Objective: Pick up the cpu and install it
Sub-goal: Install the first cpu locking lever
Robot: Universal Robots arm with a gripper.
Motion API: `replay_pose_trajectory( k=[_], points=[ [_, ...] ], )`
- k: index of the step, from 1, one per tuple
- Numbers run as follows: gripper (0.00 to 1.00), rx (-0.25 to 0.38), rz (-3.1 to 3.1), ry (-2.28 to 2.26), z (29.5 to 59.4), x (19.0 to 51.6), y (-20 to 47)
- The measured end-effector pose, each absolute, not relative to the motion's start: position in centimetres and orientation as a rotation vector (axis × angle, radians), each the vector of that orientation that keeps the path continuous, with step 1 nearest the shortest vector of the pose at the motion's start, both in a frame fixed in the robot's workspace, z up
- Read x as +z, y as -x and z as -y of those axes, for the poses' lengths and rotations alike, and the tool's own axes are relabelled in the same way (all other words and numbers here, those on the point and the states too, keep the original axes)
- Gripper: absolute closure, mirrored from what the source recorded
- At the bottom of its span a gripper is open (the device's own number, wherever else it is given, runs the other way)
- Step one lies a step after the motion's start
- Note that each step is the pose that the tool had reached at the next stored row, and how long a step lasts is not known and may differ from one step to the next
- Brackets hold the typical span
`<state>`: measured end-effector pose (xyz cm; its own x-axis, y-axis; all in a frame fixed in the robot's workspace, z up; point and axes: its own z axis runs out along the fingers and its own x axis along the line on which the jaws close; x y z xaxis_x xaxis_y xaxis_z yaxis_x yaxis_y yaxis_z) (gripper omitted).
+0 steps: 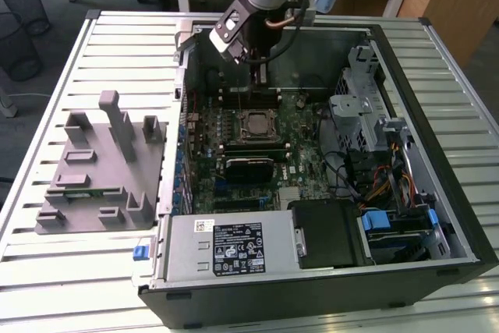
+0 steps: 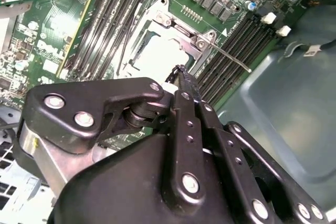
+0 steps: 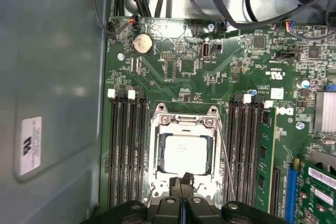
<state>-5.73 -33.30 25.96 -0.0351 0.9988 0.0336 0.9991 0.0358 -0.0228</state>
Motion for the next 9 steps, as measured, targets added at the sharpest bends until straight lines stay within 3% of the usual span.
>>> replay_pose_trajectory(
  k=[9],
  points=[
    [0.89,-0.01,2.275,2.108,33.3,26.74,5.77]
  ],
)
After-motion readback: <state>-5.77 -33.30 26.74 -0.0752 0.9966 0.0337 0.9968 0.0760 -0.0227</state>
